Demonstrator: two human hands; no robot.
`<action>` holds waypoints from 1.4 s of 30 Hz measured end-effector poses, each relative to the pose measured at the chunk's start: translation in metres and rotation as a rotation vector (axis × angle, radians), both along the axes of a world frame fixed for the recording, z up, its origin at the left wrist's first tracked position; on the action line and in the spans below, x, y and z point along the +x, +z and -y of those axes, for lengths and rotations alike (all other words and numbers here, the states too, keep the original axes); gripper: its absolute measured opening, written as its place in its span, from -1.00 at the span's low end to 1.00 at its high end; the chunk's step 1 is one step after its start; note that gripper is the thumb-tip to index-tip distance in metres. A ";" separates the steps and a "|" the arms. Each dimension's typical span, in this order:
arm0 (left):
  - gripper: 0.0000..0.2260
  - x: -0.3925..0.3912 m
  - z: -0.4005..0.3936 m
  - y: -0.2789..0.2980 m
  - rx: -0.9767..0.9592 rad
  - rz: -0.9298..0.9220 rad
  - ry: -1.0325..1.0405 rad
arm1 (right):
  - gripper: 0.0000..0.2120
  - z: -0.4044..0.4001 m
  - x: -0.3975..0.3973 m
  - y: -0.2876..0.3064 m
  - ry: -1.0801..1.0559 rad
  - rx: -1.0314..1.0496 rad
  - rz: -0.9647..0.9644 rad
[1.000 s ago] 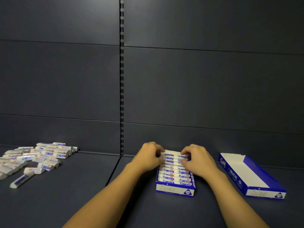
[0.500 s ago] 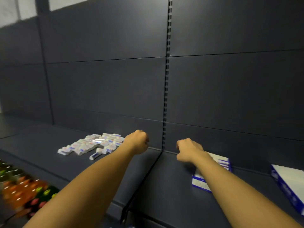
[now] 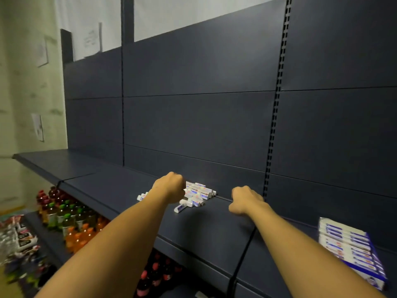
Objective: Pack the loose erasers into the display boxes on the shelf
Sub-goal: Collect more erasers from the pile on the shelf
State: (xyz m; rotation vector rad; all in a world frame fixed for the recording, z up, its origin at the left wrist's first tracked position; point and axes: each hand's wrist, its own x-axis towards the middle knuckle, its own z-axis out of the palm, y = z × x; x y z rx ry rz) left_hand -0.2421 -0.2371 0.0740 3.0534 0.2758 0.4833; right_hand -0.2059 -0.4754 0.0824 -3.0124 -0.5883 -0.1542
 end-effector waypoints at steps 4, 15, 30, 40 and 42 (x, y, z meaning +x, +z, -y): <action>-0.78 -0.013 -0.050 -0.006 0.000 -0.020 0.002 | -0.92 -0.048 -0.011 -0.001 -0.026 0.012 0.001; -0.72 -0.002 -0.125 -0.026 -0.032 -0.033 -0.143 | -0.80 -0.129 -0.018 -0.020 -0.134 0.014 0.027; -0.73 0.108 -0.150 -0.029 0.069 -0.093 -0.316 | -0.73 -0.166 0.080 -0.027 -0.168 0.187 -0.005; -0.81 0.168 -0.151 -0.037 0.067 -0.095 -0.414 | -0.68 -0.166 0.117 -0.013 -0.131 0.248 0.014; -0.85 0.179 -0.152 -0.040 0.062 -0.099 -0.420 | -0.68 -0.161 0.120 -0.009 -0.137 0.259 0.031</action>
